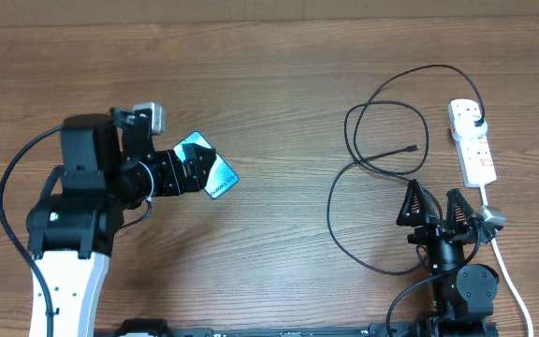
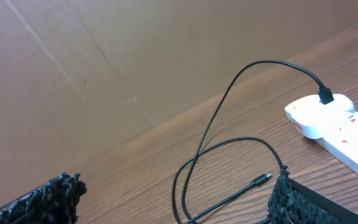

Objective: Plug charger to phone and switch on socket

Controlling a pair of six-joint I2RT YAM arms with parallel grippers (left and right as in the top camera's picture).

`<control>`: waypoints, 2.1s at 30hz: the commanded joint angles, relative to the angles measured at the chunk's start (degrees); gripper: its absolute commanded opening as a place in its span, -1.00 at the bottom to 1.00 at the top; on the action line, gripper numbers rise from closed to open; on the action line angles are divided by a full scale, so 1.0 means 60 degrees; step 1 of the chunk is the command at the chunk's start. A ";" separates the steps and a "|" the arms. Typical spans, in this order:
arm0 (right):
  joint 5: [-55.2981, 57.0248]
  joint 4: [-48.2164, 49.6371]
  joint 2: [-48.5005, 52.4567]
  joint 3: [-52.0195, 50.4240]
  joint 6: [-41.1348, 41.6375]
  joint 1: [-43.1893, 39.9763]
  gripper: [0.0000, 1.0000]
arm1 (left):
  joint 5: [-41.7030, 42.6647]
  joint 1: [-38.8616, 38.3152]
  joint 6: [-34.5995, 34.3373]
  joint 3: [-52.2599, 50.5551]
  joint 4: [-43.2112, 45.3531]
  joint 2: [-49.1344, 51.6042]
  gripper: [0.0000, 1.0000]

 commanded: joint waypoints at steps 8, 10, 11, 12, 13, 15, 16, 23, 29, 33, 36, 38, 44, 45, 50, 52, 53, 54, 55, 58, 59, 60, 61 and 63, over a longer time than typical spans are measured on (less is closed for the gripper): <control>-0.0051 0.0040 -0.0069 -0.0102 -0.0044 -0.0025 0.99 | -0.2269 -0.0933 -0.1792 0.0055 -0.0149 0.1122 0.99; -0.0047 0.0040 -0.0069 -0.0102 -0.0044 -0.0025 0.99 | -0.2459 -0.1235 -0.1796 0.0135 -0.0277 0.1319 1.00; -0.0051 0.0040 -0.0069 -0.0106 -0.0044 -0.0022 0.99 | -0.2583 -0.1384 -0.1800 0.0171 -0.0313 0.1402 1.00; -0.0051 0.0040 -0.0069 -0.0106 -0.0044 -0.0025 0.99 | -0.2692 -0.1501 -0.1858 0.0189 -0.0321 0.1453 1.00; -0.0051 0.0040 -0.0069 -0.0106 -0.0047 -0.0025 0.99 | -0.2801 -0.1596 -0.1985 0.0215 -0.0342 0.1501 1.00; -0.0051 0.0040 -0.0069 -0.0106 -0.0044 -0.0022 0.99 | -0.2951 -0.1719 -0.2124 0.0273 -0.0342 0.1548 1.00; -0.0051 0.0040 -0.0069 -0.0102 -0.0044 -0.0025 0.99 | -0.3016 -0.1759 -0.2171 0.0302 -0.0342 0.1548 1.00; -0.0051 0.0040 -0.0069 -0.0106 -0.0044 -0.0025 0.99 | -0.3282 -0.1767 -0.2841 0.0586 -0.0310 0.1555 1.00; -0.0051 0.0040 -0.0069 -0.0106 -0.0047 -0.0025 0.99 | -0.3723 -0.1778 -0.3585 0.1082 -0.0554 0.1741 1.00; -0.0051 0.0040 -0.0069 -0.0106 -0.0044 -0.0025 0.99 | -0.3745 -0.1854 -0.4503 0.1410 -0.0845 0.2160 1.00; -0.0051 0.0040 -0.0069 -0.0106 -0.0047 -0.0025 0.99 | -0.3785 -0.2055 -0.5257 0.1530 -0.1260 0.2634 1.00; -0.0051 0.0040 -0.0069 -0.0106 -0.0044 -0.0025 0.99 | -0.3931 -0.2200 -0.5705 0.1530 -0.1512 0.2973 1.00; -0.0051 0.0040 -0.0069 -0.0106 -0.0047 -0.0022 0.99 | -0.4550 -0.2459 -0.6466 0.1530 -0.1515 0.4320 1.00; -0.0051 0.0040 -0.0069 -0.0102 -0.0044 -0.0025 0.99 | -0.4550 -0.2448 -0.6462 0.1530 -0.1450 0.4495 1.00; -0.0051 0.0040 -0.0069 -0.0106 -0.0044 -0.0025 0.99 | -0.4470 -0.2441 -0.5796 0.1759 -0.1362 0.5472 1.00; -0.0051 0.0040 -0.0069 -0.0102 -0.0047 -0.0025 0.99 | -0.4419 -0.2444 -0.5377 0.2065 -0.1665 0.5880 1.00; -0.0047 0.0040 -0.0069 -0.0106 -0.0044 -0.0025 0.99 | -0.4466 -0.2444 -0.5195 0.2269 -0.1902 0.6073 1.00; -0.0051 0.0040 -0.0069 -0.0102 -0.0044 -0.0025 0.99 | -0.4521 -0.2444 -0.5013 0.2488 -0.2120 0.6255 1.00; -0.0051 0.0040 -0.0069 -0.0102 -0.0044 -0.0022 0.99 | -0.4528 -0.2441 -0.4845 0.2667 -0.2280 0.6375 1.00; -0.0051 0.0040 -0.0069 -0.0106 -0.0047 -0.0022 0.99 | -0.4725 -0.2441 -0.4513 0.3279 -0.2823 0.6659 1.00; -0.0051 0.0040 -0.0069 -0.0102 -0.0044 -0.0022 0.99 | -0.4812 -0.2441 -0.4481 0.3468 -0.2983 0.6692 1.00; -0.0051 0.0040 -0.0069 -0.0102 -0.0044 -0.0025 0.99 | -0.4816 -0.2437 -0.4408 0.3621 -0.3064 0.6696 1.00; -0.0051 0.0040 -0.0069 -0.0102 -0.0044 -0.0025 0.99 | -0.4809 -0.2437 -0.4335 0.3741 -0.3096 0.6688 1.00; -0.0051 0.0040 -0.0069 -0.0106 -0.0044 -0.0025 0.99 | -0.4801 -0.2437 -0.4233 0.4062 -0.3289 0.6688 1.00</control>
